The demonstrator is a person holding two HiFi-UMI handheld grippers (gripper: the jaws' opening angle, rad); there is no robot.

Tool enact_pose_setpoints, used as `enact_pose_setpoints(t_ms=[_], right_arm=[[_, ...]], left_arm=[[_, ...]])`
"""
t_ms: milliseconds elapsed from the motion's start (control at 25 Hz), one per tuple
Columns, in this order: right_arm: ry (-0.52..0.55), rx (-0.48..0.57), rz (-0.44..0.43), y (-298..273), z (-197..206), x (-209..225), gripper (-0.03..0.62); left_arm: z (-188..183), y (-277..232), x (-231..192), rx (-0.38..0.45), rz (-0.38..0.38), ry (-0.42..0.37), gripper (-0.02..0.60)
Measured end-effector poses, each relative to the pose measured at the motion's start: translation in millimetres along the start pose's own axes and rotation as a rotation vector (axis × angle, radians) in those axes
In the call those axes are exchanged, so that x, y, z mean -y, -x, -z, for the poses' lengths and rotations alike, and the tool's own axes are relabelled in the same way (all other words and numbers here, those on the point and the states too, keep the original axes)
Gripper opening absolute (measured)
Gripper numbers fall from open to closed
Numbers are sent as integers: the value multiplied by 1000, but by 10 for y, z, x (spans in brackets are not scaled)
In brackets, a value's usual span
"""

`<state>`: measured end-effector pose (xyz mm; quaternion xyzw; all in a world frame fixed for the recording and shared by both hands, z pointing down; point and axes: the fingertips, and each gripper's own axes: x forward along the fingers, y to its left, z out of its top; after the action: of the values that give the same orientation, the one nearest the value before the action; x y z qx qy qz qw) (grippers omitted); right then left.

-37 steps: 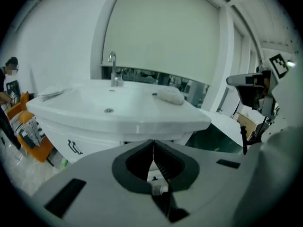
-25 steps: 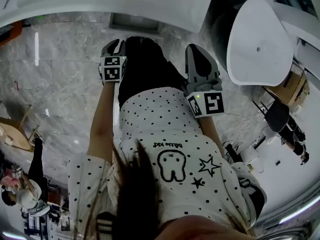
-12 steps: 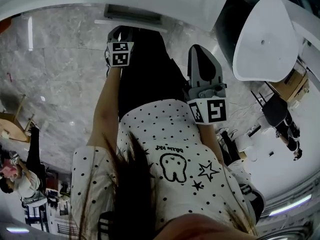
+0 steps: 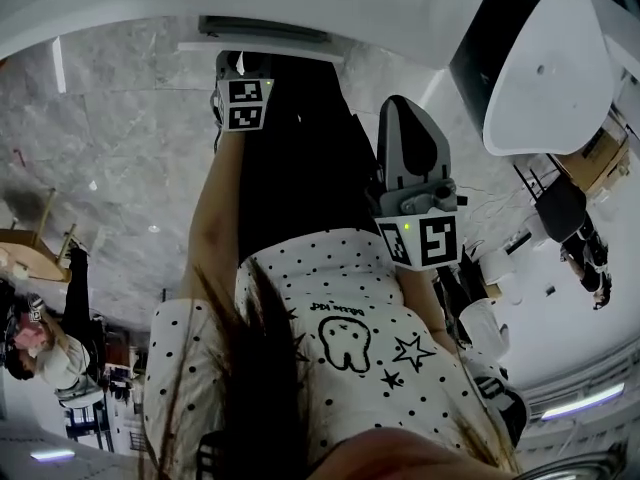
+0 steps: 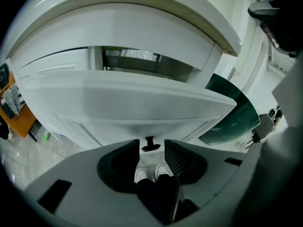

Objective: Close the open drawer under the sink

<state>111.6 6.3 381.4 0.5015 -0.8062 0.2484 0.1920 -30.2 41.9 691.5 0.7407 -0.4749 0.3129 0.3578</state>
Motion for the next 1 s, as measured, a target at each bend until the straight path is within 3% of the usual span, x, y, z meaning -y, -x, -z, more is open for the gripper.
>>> enact_pose_setpoints(t_ms=[400,1000], right_arm=[[-39,-12,51,-214,240,45,15],[-69,-50,89,-238,350,22,14]], left_arm=[[-103,-24,21,86,-28,2,123],[-144,-24,84,73,0,4,121]])
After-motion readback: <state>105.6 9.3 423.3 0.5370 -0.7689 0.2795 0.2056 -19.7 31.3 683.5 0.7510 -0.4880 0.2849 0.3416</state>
